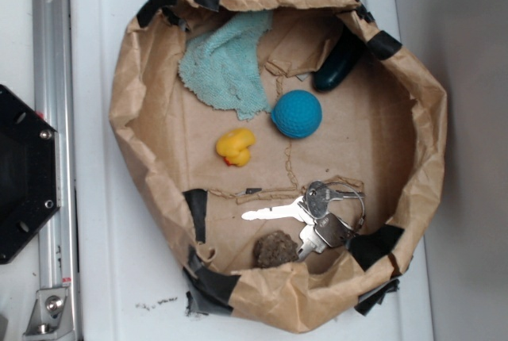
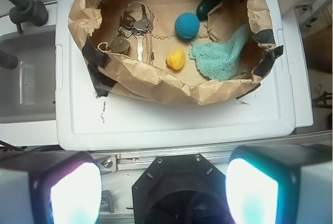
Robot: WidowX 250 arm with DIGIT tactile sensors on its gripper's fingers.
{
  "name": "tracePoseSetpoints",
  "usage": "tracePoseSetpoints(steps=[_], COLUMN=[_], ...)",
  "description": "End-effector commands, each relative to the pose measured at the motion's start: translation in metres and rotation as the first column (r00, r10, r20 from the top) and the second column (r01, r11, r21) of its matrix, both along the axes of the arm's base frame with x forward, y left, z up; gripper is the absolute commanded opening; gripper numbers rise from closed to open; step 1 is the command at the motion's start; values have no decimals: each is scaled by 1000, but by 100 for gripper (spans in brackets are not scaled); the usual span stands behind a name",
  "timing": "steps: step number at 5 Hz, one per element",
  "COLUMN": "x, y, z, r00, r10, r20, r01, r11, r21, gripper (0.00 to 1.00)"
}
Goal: Grab the blue cloth.
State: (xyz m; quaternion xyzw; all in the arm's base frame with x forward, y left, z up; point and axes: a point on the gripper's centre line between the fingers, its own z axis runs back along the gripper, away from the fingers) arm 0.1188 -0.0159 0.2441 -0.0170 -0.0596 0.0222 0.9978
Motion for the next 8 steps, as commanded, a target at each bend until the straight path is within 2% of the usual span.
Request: tracePoseSetpoints(steps=[1, 2, 3, 4, 5, 6, 8], x=[0, 50, 90, 121, 127, 123, 114], y=[0, 34, 49, 60, 45, 36, 78], z=[0, -30, -46, -79, -104, -137, -184], r00=[1000, 986, 964, 963, 981, 985, 965], r10=[0, 164, 244, 254, 188, 172, 253], r20=[0, 41, 107, 92, 52, -4, -64], r01=[0, -167, -256, -266, -194, -167, -225], r11=[1000, 984, 959, 952, 965, 961, 931], r21=[0, 70, 125, 149, 178, 218, 288], gripper=[100, 100, 100, 100, 100, 100, 100])
